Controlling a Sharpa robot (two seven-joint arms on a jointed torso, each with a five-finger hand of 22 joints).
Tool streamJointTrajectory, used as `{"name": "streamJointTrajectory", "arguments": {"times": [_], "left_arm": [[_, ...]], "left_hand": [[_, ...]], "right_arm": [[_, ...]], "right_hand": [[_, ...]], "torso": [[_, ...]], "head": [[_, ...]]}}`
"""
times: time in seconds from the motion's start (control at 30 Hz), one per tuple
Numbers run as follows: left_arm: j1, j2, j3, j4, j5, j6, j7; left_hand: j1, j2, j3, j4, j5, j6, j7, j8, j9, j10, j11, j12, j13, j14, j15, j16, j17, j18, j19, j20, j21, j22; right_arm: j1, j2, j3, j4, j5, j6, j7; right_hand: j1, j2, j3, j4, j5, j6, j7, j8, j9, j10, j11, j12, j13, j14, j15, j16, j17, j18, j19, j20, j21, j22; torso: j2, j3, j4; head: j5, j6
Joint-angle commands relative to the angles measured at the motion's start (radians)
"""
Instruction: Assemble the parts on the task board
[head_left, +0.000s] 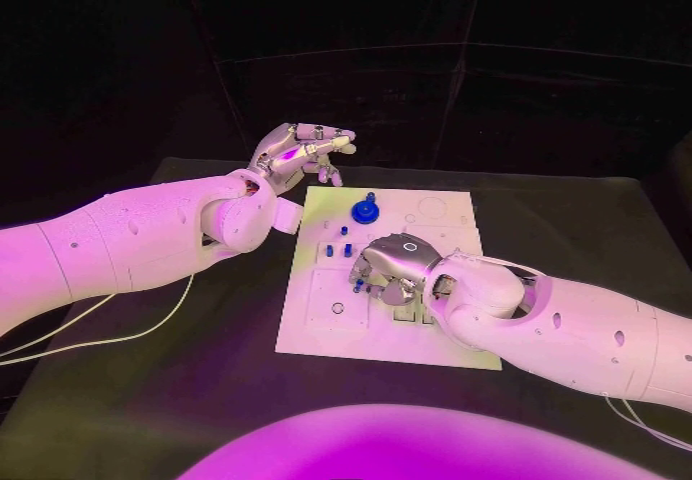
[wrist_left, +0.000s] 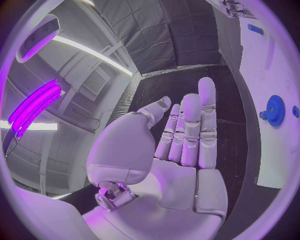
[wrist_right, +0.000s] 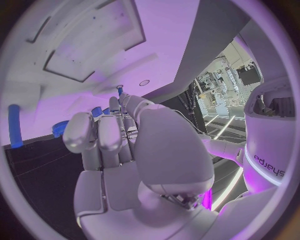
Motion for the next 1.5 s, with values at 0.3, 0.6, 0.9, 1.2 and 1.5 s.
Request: {"name": "streamJointTrajectory", "arguments": {"times": [0.3, 0.6, 0.9, 1.2, 1.5], "left_arm": [[0.003, 0.0, 0.001, -0.003, 0.005, 0.013, 0.0], [0.003, 0.002, 0.001, -0.005, 0.005, 0.016, -0.002], [0.003, 0.002, 0.001, -0.005, 0.005, 0.019, -0.005], [0.003, 0.001, 0.001, -0.006, 0.005, 0.021, -0.006], [0.003, 0.002, 0.001, -0.01, 0.005, 0.023, -0.009]], "left_hand": [[-0.013, -0.001, -0.004, 0.003, 0.006, -0.007, 0.0, 0.004, -0.001, -0.011, 0.0, 0.006, 0.001, -0.009, -0.002, -0.004, -0.002, 0.013, -0.006, -0.001, -0.007, -0.002], [-0.013, -0.001, -0.005, 0.003, 0.006, -0.009, 0.001, 0.004, -0.001, -0.013, 0.0, 0.007, 0.001, -0.01, -0.001, -0.004, -0.003, 0.013, -0.007, 0.0, -0.008, -0.003], [-0.013, -0.002, -0.006, 0.003, 0.006, -0.011, 0.001, 0.004, -0.001, -0.015, 0.001, 0.008, 0.001, -0.011, -0.001, -0.004, -0.003, 0.013, -0.007, 0.0, -0.01, -0.004], [-0.013, -0.002, -0.006, 0.003, 0.006, -0.011, 0.001, 0.004, -0.001, -0.015, 0.001, 0.008, 0.001, -0.011, -0.001, -0.004, -0.003, 0.013, -0.007, 0.0, -0.01, -0.004], [-0.014, -0.001, -0.007, 0.004, 0.007, -0.012, 0.002, 0.005, -0.001, -0.017, 0.001, 0.009, 0.001, -0.012, 0.0, -0.004, -0.004, 0.013, -0.007, 0.0, -0.011, -0.005]], "right_arm": [[0.001, 0.007, 0.001, -0.006, -0.026, 0.024, -0.002], [0.0, 0.016, 0.001, -0.013, -0.029, 0.055, -0.015], [0.0, 0.028, 0.0, -0.027, -0.029, 0.072, -0.017], [0.0, 0.033, 0.0, -0.037, -0.024, 0.072, -0.019], [0.0, 0.028, 0.0, -0.034, 0.017, 0.005, -0.011]], "right_hand": [[-0.009, -0.001, 0.004, -0.003, 0.002, 0.005, 0.005, -0.005, 0.001, 0.006, 0.004, -0.002, -0.001, 0.027, -0.003, 0.005, -0.001, -0.006, 0.004, 0.002, 0.006, 0.0], [-0.013, -0.003, 0.004, -0.005, 0.001, 0.005, 0.005, -0.005, 0.002, 0.007, 0.003, -0.003, -0.001, 0.026, -0.003, 0.003, -0.004, -0.006, 0.003, 0.002, 0.006, -0.001], [-0.014, -0.004, 0.004, -0.005, 0.001, 0.005, 0.005, -0.005, 0.002, 0.006, 0.003, -0.003, -0.001, 0.026, -0.003, 0.004, -0.004, -0.006, 0.003, 0.002, 0.006, -0.001], [-0.058, -0.028, -0.001, 0.001, -0.001, -0.053, 0.023, -0.018, -0.01, -0.042, 0.02, -0.03, -0.013, 0.016, 0.011, -0.022, -0.038, 0.0, -0.019, 0.011, -0.013, -0.038], [-0.129, -0.069, -0.06, 0.021, 0.023, -0.172, 0.042, -0.014, -0.009, -0.14, 0.046, -0.03, -0.027, -0.012, 0.032, -0.092, -0.124, 0.019, -0.071, 0.034, -0.071, -0.138]], "torso": [[0.0, 0.0004, -0.0007], [0.0, -0.0001, 0.0001], [-0.001, -0.0001, -0.0009], [0.0, -0.0005, -0.0007], [0.0, 0.001, -0.0013]], "head": [[0.004, -0.001], [0.004, -0.004], [0.008, -0.004], [0.008, -0.004], [0.008, -0.004]]}}
